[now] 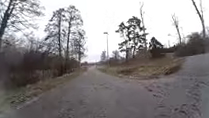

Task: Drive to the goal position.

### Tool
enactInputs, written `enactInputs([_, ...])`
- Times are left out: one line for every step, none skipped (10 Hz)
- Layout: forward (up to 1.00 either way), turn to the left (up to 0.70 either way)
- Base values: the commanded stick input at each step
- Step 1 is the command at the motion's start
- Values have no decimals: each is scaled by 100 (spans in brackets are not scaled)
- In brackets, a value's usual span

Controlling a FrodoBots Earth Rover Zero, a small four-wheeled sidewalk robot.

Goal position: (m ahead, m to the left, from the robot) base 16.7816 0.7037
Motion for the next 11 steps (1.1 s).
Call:
enactInputs([100, 12])
enactInputs([100, 28])
enactInputs([100, 40])
enactInputs([100, 32])
enactInputs([100, 0])
enactInputs([100, 0])
enactInputs([100, 0])
enactInputs([100, 0])
enactInputs([100, 0])
enactInputs([100, 0])
enactInputs([100, 0])
